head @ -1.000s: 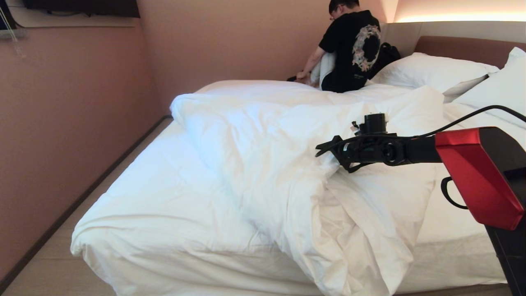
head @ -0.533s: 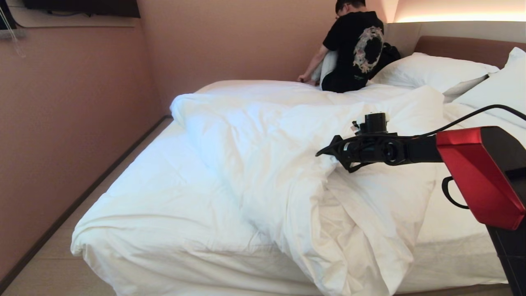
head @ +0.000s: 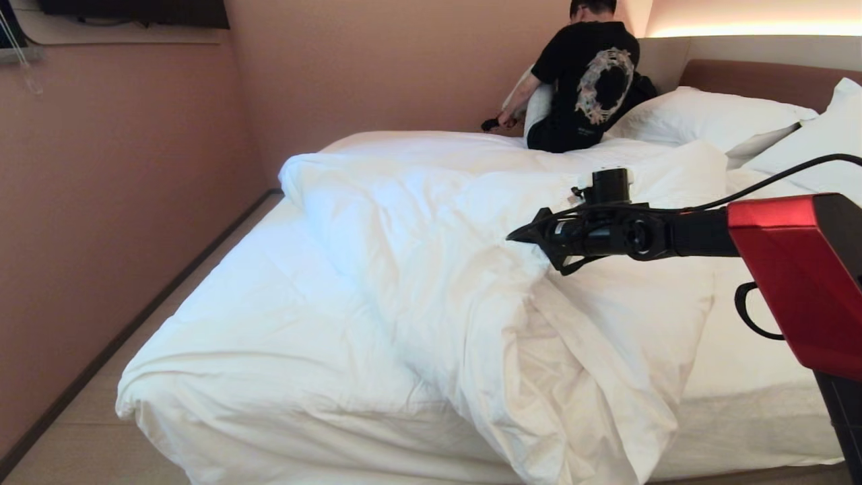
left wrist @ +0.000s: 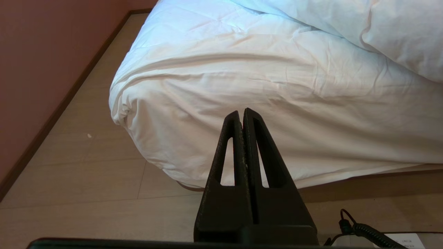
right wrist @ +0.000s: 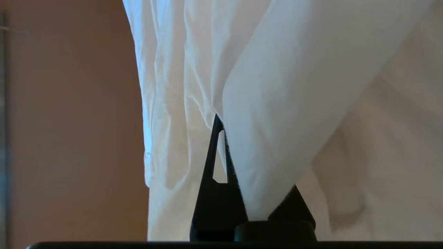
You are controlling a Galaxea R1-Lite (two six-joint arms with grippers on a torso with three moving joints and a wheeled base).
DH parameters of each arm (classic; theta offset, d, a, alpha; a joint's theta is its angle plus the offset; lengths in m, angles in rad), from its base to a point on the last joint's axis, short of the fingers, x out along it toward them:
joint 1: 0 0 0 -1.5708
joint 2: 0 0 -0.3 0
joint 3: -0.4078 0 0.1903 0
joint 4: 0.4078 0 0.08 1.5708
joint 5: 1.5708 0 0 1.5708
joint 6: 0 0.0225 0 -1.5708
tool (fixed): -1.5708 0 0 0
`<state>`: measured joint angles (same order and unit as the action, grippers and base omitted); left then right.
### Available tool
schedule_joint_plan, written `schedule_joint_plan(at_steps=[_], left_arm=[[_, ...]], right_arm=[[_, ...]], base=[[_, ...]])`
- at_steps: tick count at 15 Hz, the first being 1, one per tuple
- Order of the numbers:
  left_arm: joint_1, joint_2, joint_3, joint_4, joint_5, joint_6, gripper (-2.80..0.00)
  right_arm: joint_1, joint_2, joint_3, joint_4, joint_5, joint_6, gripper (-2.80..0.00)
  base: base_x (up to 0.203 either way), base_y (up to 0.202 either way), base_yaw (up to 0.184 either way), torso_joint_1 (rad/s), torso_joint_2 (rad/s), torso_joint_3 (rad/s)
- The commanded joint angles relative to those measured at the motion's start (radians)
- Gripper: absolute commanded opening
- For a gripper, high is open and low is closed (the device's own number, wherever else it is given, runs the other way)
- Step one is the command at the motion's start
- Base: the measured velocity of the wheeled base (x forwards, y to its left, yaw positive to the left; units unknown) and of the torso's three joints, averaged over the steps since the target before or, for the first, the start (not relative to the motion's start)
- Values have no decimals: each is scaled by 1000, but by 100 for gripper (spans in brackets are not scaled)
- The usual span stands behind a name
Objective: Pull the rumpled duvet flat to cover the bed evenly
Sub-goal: Flatten the corners of the folded blanket
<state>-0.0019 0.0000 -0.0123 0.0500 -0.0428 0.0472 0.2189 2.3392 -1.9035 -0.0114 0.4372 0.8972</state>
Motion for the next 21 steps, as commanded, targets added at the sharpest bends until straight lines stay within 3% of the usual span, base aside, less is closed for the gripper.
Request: schedule_joint_plan(at_steps=[1,7,13,21], left_arm=[[0,0,0,-1,0,0,-280],[0,0,0,1,0,0,-280],[0,0,0,1,0,0,-280],[0,0,0,1,0,0,-280]], right_arm=[[51,-51,13,33,1,37,-280],[252,-212,153,57,-11,37,-280],[329,-262,189,58,-12,10,-280],[466,-266,183,54,-12,-113,-280]], base=[[0,0,0,0,0,0],[0,0,0,0,0,0],[0,0,0,0,0,0],[0,0,0,0,0,0]])
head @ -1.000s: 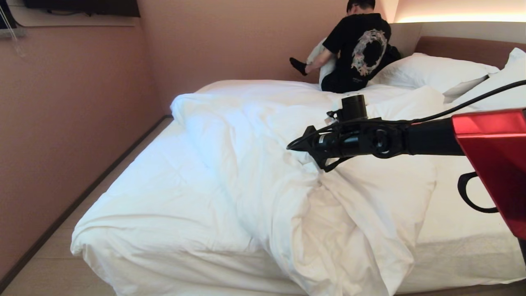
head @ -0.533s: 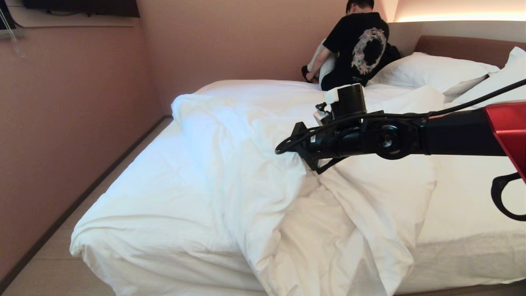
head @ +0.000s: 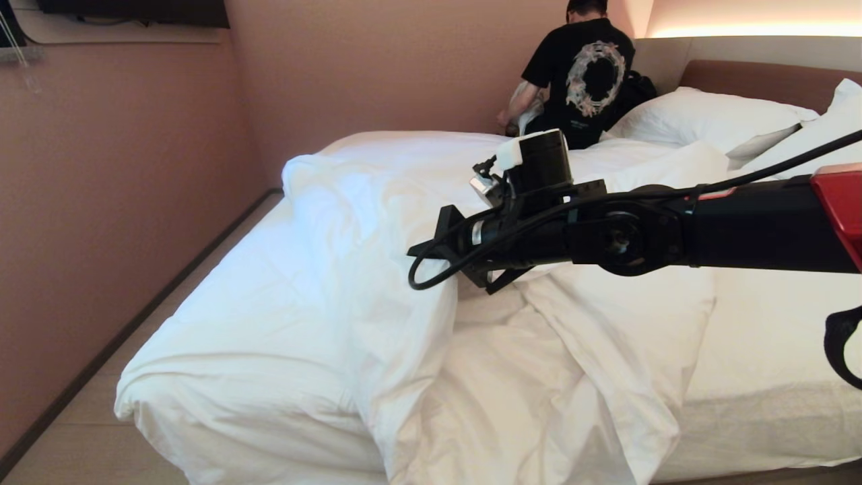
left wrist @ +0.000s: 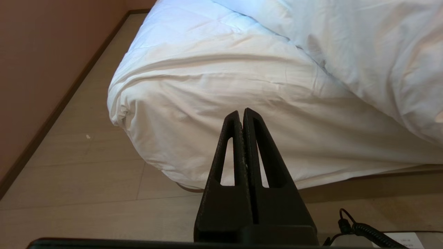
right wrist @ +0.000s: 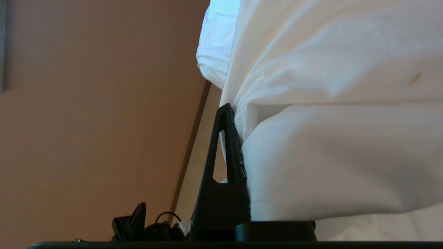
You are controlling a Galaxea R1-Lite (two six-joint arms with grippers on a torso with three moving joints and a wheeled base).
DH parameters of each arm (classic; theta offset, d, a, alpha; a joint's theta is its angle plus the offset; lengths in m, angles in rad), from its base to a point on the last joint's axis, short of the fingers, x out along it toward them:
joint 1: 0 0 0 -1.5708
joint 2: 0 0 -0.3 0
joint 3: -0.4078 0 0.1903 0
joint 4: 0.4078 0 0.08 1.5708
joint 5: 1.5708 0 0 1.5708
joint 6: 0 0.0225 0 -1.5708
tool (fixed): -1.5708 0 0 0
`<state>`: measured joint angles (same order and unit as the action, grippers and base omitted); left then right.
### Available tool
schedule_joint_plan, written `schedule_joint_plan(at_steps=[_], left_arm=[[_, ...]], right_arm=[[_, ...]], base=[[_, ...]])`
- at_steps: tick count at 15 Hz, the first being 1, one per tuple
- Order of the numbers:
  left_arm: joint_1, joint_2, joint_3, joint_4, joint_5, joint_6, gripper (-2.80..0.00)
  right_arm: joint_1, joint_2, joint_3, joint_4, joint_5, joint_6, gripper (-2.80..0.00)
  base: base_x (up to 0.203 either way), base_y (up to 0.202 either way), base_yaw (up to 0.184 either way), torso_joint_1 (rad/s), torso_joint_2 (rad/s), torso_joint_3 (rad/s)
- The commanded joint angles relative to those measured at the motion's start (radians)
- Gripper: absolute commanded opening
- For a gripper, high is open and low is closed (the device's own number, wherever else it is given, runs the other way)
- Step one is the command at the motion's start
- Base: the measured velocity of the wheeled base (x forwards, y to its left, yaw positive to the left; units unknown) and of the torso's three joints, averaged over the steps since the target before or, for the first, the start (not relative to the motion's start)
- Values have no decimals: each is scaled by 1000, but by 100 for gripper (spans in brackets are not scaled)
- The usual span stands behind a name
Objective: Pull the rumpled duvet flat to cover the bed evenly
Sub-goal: Flatten the corners of the folded blanket
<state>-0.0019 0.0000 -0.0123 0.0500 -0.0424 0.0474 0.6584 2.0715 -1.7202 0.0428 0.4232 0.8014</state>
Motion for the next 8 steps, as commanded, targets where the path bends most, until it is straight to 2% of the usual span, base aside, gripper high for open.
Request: schedule_joint_plan(at_steps=[1,8], left_arm=[[0,0,0,1,-1,0,-280],[0,0,0,1,-1,0,-280]], right_arm=[[48,7,-1,0,2,-28,-280],[169,71,-15,1,2,-103,-280]], base=[[0,0,0,0,0,0],[0,0,0,0,0,0]])
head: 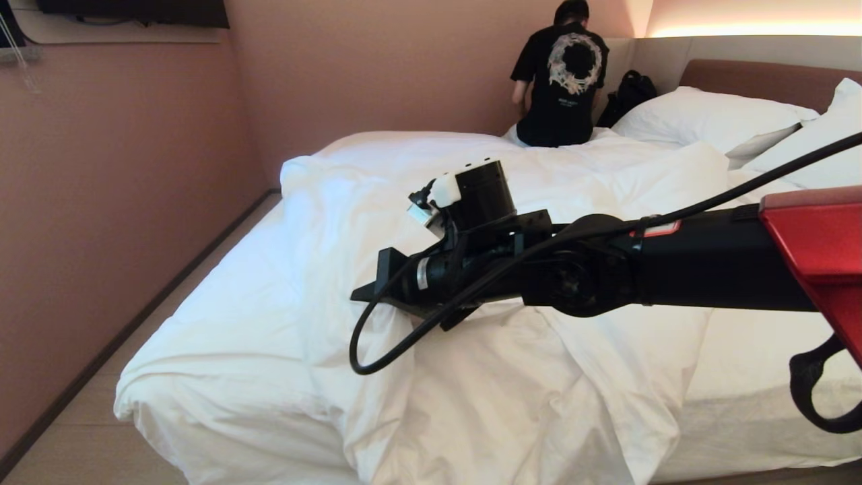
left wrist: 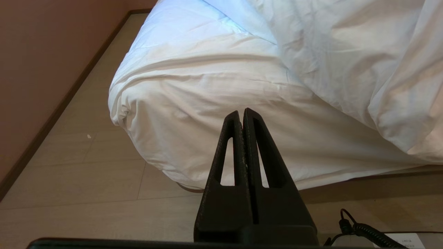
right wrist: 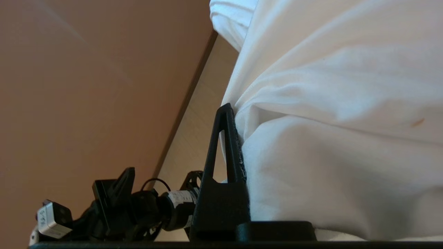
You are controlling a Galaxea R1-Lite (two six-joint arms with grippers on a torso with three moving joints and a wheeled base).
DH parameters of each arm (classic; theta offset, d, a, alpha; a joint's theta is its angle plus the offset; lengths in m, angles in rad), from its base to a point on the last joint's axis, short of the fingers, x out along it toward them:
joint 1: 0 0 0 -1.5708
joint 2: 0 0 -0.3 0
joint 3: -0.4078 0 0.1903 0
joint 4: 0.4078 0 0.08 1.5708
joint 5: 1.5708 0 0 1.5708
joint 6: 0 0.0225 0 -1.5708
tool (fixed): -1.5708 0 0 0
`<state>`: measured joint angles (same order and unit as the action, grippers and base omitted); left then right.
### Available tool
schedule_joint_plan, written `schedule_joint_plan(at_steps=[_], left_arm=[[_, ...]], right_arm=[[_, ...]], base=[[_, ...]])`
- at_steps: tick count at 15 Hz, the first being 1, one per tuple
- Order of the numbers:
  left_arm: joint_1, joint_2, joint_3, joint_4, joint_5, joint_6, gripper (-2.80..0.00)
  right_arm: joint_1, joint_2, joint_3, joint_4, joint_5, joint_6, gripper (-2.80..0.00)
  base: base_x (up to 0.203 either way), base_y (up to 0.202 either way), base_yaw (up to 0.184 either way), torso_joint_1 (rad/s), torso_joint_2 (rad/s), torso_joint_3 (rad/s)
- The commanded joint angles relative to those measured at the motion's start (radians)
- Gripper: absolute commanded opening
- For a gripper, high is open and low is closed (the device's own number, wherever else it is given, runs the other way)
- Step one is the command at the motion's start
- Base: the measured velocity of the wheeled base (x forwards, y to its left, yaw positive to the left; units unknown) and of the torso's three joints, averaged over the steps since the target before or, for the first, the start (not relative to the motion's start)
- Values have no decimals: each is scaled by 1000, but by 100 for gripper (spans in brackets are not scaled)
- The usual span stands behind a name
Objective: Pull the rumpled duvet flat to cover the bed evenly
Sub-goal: Flatten the corners of the folded blanket
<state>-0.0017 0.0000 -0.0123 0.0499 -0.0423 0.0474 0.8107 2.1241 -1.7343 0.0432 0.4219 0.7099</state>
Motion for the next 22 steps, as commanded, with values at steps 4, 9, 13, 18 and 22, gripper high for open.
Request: schedule_joint_plan(at_steps=[4,9,13,18,22], left_arm=[[0,0,0,-1,-1,0,-280],[0,0,0,1,-1,0,-280],[0,0,0,1,-1,0,-280],[0,0,0,1,-1,0,-280],[0,0,0,1,-1,0,-280]], right_arm=[[54,36,-1,1,3,-37,-280],[85,62,-1,1,-9,-58,-280],[104,74,2,7,-29,-61,-280],[107,88,8,14,-89,-76,0],[108,88,11,60,-111,-81,0]], base=[[0,0,0,0,0,0],[0,0,0,0,0,0],[0,0,0,0,0,0],[0,0,0,0,0,0],[0,0,0,0,0,0]])
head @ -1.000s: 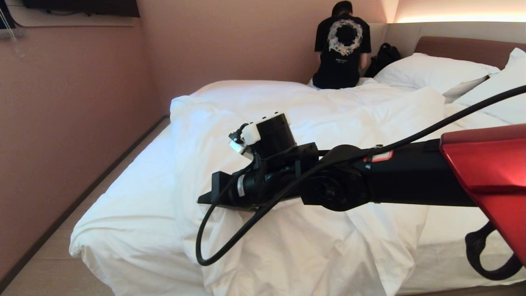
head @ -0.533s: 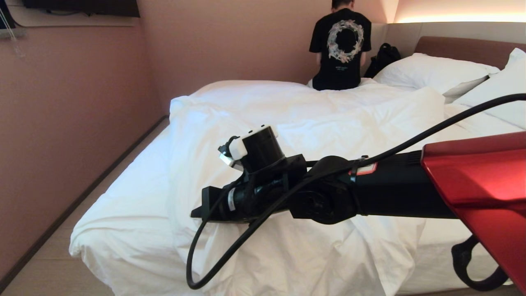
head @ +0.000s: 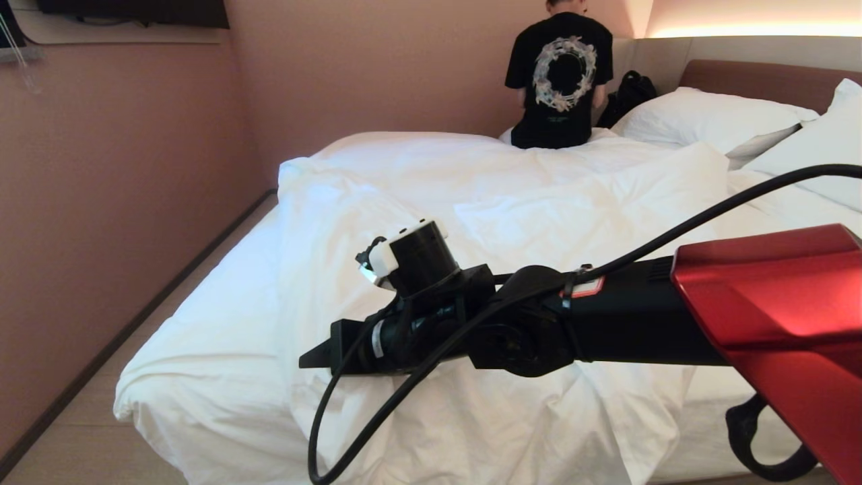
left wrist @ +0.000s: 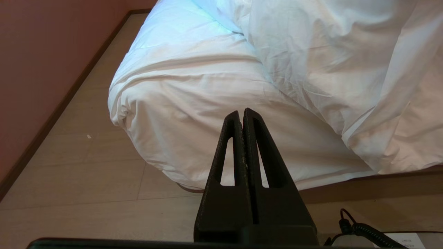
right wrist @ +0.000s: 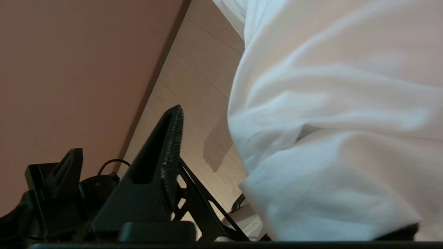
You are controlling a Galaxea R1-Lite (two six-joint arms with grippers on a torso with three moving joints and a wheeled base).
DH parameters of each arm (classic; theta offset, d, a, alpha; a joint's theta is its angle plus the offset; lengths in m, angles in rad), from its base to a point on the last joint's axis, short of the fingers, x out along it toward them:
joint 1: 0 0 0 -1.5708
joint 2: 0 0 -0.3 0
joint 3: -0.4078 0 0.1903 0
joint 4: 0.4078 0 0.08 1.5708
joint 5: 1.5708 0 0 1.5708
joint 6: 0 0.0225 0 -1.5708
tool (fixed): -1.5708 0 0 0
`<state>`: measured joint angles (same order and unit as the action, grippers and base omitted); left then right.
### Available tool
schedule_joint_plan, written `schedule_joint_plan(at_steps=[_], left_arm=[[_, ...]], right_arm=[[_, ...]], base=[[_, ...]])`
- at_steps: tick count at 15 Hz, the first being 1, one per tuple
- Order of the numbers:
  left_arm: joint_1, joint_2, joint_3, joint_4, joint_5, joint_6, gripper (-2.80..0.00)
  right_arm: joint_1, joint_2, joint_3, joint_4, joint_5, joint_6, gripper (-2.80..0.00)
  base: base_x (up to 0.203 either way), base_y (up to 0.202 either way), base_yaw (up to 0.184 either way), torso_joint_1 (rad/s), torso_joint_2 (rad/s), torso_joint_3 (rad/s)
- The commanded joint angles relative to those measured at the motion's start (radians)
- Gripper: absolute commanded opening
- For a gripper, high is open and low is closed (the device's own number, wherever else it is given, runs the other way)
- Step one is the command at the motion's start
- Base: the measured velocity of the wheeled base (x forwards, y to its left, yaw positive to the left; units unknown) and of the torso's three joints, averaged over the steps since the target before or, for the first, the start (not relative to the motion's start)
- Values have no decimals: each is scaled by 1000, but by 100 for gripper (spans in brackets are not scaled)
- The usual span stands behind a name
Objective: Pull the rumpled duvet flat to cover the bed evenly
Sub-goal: Flatten the corners of the folded blanket
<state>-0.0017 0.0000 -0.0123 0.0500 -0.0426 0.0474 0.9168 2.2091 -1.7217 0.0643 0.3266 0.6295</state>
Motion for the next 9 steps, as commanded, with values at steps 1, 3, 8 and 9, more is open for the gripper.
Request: schedule_joint_plan(at_steps=[1,3,8,9], left_arm=[[0,0,0,1,0,0,-280],[0,0,0,1,0,0,-280],[0,0,0,0,0,0,-280],[0,0,0,-1,0,0,-280]], right_arm=[[4,1,-1,82,-62,-19,0],[4,-17,32,136,-173,-52,0],[-9,-144,180,151,-221,-54,0],[-11,-167,204,160,-233,-53,0]], base=[[0,0,0,0,0,0],[0,0,0,0,0,0],[0,0,0,0,0,0],[0,0,0,0,0,0]])
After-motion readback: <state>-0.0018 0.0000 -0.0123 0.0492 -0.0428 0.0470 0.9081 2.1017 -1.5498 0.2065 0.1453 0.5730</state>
